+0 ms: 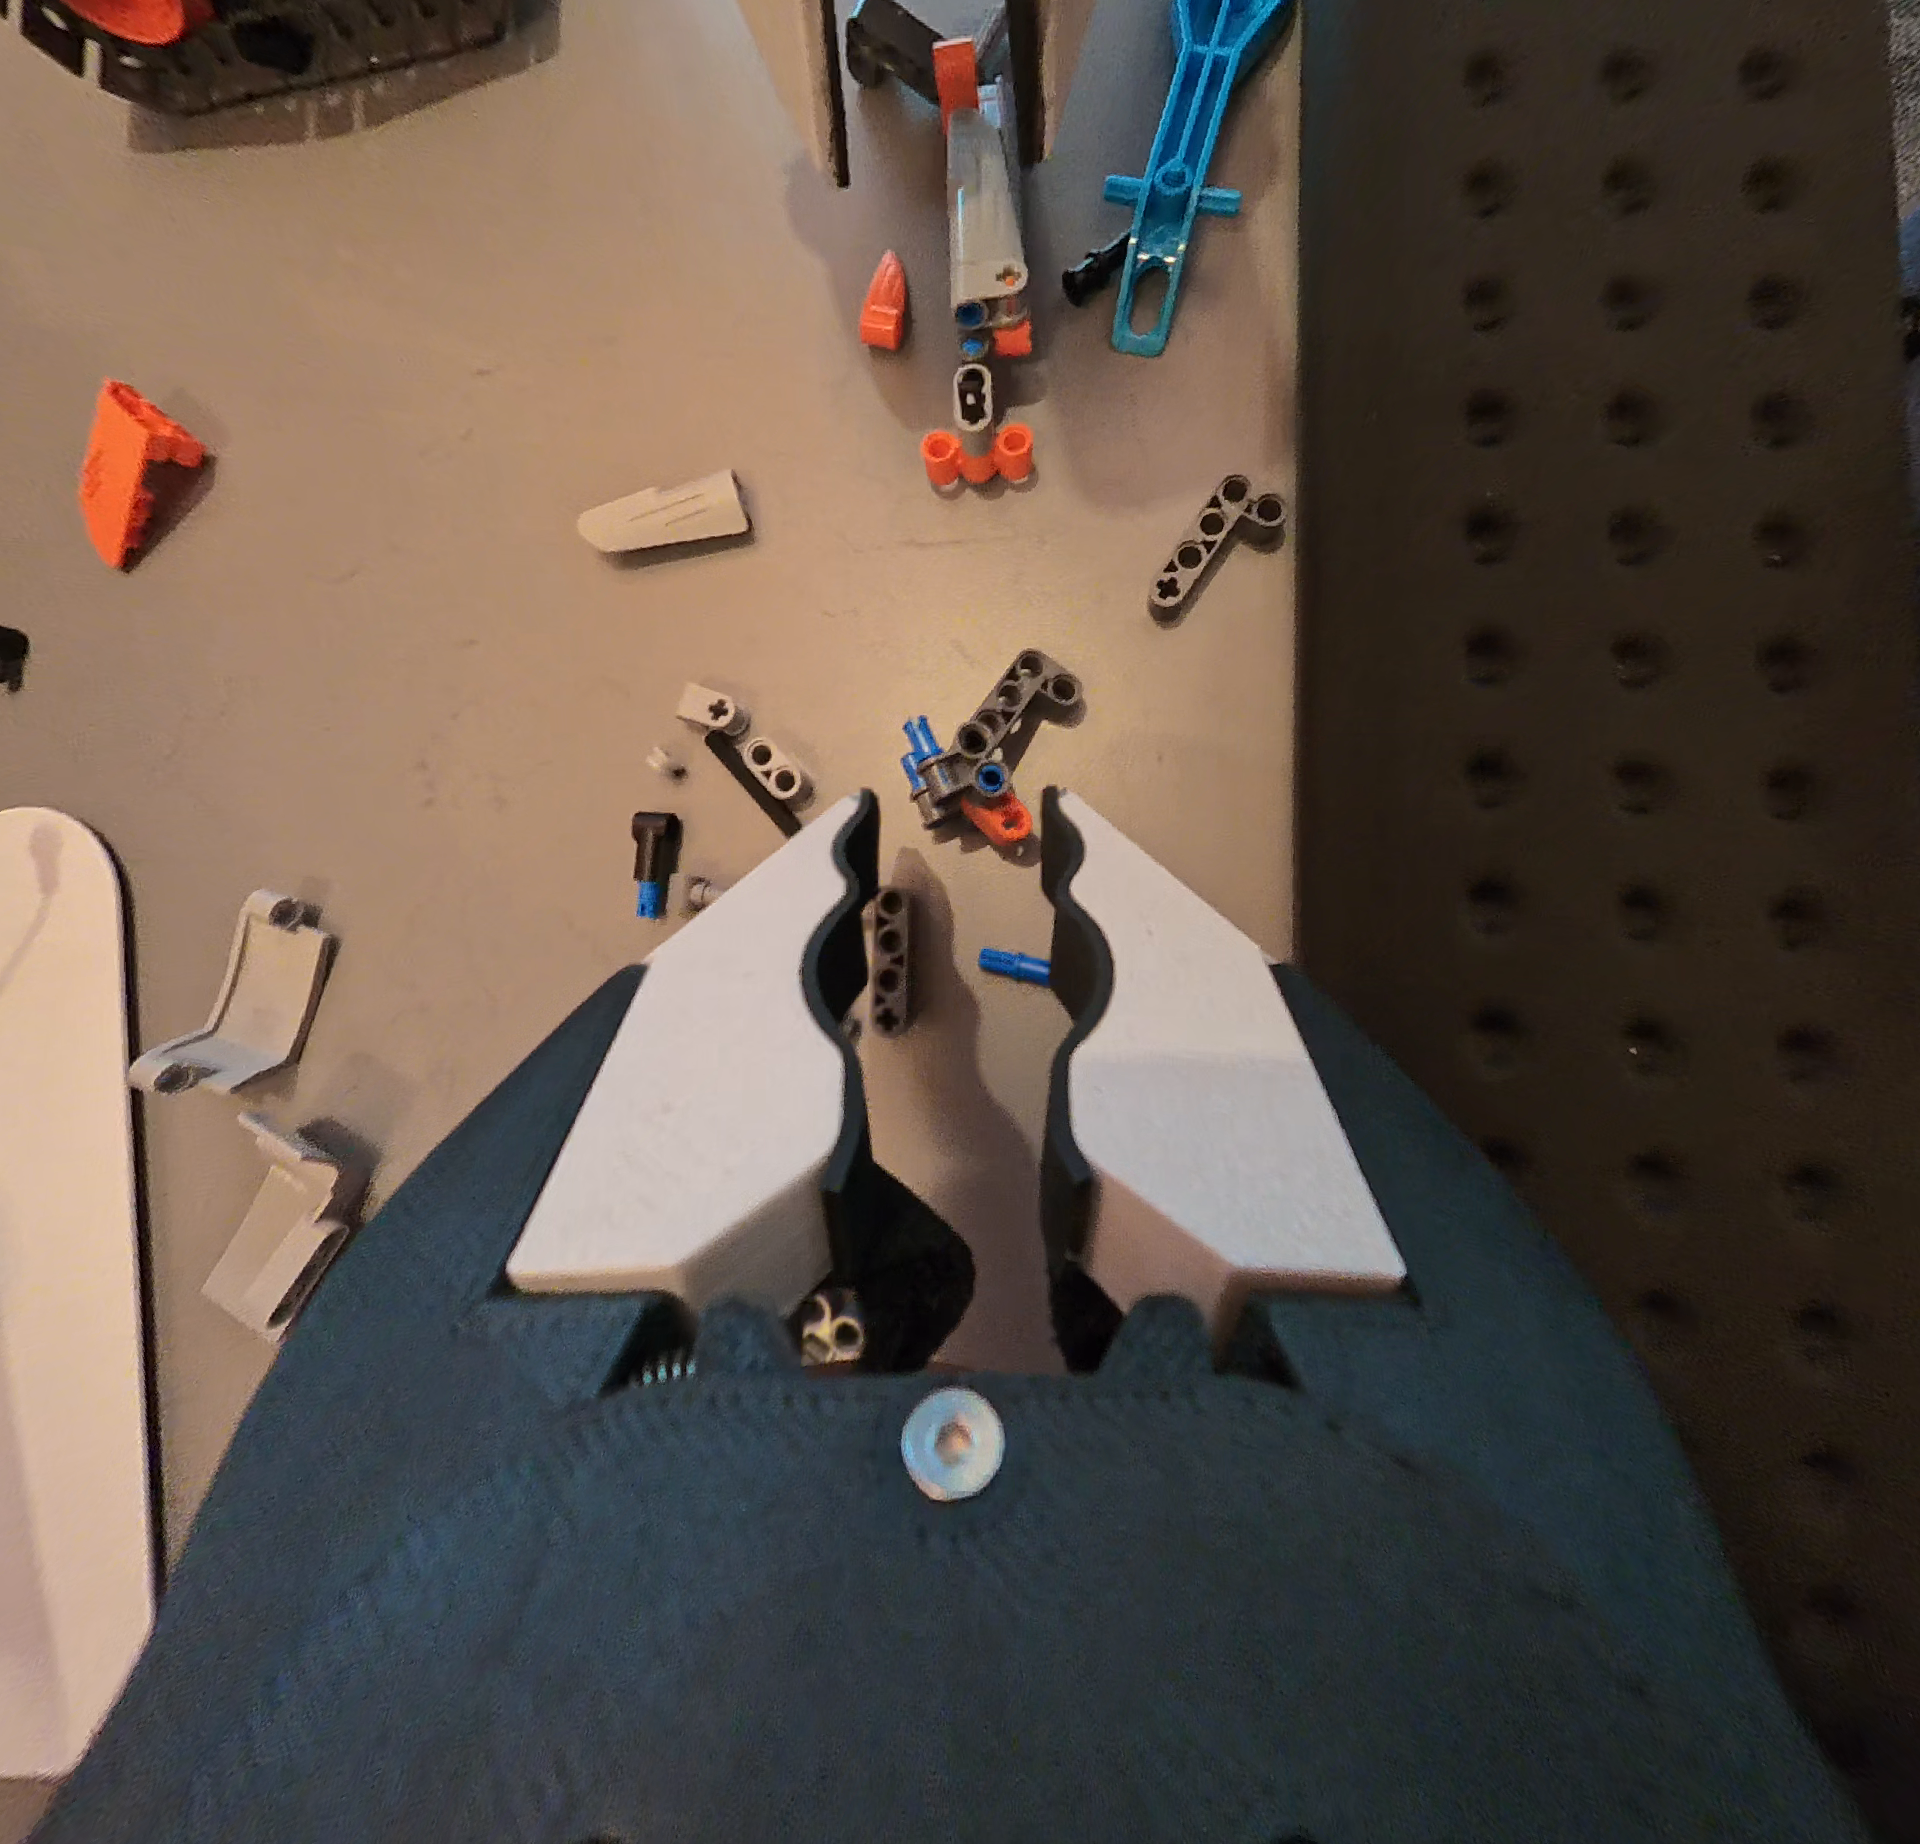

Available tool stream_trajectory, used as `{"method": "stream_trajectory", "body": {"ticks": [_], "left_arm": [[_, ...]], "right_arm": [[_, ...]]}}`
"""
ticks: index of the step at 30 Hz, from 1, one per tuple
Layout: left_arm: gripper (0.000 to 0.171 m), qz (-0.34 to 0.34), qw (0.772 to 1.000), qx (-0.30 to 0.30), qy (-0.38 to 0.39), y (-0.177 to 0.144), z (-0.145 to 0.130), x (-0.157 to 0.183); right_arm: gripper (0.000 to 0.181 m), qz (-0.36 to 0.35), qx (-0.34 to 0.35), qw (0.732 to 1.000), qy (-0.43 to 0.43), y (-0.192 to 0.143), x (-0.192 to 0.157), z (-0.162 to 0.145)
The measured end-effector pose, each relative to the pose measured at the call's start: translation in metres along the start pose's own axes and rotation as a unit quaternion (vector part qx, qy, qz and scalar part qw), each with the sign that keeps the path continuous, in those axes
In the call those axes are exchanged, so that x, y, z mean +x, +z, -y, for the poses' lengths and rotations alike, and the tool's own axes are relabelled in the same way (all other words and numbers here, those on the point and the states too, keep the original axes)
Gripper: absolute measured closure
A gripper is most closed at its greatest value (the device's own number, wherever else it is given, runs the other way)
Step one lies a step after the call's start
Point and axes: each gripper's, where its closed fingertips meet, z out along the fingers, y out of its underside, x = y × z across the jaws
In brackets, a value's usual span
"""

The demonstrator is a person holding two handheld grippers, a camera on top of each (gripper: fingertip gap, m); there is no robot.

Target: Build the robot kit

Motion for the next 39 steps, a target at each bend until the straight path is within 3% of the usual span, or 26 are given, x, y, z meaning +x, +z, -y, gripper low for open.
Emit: {"method": "stream_trajectory", "body": {"ticks": [6,13,16,21,26,29,39], "left_arm": [[0.156,0.002,1.0,-0.017,0.014,0.016,0.001,0.003],[0.157,0.08,0.995,0.059,0.024,-0.001,0.029,-0.024],[0.157,0.138,0.982,0.071,0.105,-0.008,0.047,-0.028],[0.157,0.239,0.943,0.075,0.221,-0.02,0.08,-0.037],[0.157,0.277,0.922,0.114,0.244,-0.032,0.103,-0.041],[0.157,0.296,0.913,0.12,0.251,-0.034,0.107,-0.047],[0.158,0.351,0.894,0.155,0.234,-0.049,0.121,-0.069]], "right_arm": [[0.153,-0.001,-0.001,1.0,-0.003,0.001,0.0,0.001],[0.151,-0.061,0.048,0.997,-0.014,-0.006,0.015,0.027],[0.147,-0.067,0.099,0.993,0.022,-0.011,0.024,0.043],[0.14,-0.053,0.133,0.986,0.083,-0.009,0.031,0.053],[0.154,-0.033,0.175,0.977,0.116,-0.012,0.033,0.064],[0.156,-0.059,0.179,0.975,0.12,-0.016,0.041,0.065],[0.154,-0.098,0.213,0.96,0.155,-0.03,0.059,0.065]]}}
